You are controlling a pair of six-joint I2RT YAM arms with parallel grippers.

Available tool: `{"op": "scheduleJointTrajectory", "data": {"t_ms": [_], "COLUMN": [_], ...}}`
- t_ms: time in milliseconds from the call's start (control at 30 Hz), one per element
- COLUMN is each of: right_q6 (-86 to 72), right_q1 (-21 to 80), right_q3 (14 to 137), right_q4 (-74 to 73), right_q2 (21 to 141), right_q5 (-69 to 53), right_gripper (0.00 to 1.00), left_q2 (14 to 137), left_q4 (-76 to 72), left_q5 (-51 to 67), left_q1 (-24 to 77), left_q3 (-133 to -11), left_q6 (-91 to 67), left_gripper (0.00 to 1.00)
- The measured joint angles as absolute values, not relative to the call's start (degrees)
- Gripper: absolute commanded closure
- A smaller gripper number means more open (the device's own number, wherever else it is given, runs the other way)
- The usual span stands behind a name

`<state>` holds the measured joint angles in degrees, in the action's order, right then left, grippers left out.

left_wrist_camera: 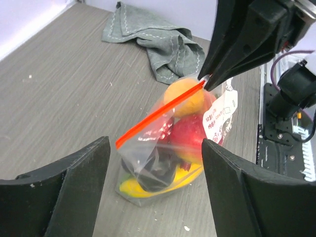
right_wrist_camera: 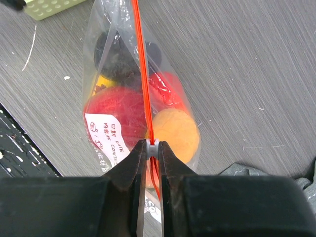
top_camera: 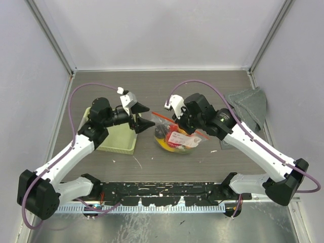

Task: Place the food in the zip-top bag and seal the zipper
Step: Zip the zipper food storage bag at the center of the board.

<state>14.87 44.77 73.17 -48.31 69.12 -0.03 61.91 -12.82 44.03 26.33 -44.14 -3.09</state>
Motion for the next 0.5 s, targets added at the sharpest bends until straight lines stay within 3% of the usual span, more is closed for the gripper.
{"op": "scheduleJointTrajectory", "data": {"t_ms": [500], "right_q6": [16.1], "right_q1": [44.8], "right_q3": [74.8], "right_q4": [-48.4], "right_q2": [70.9], "right_q5": [-3.7], "right_gripper": [0.98], "left_q2": [69.7], "left_q4": [-0.8], "left_q5": [48.8], "left_q1": [32.9], "left_q3": [-52.2], "left_q6": [24.7], "left_gripper": [0.23]}}
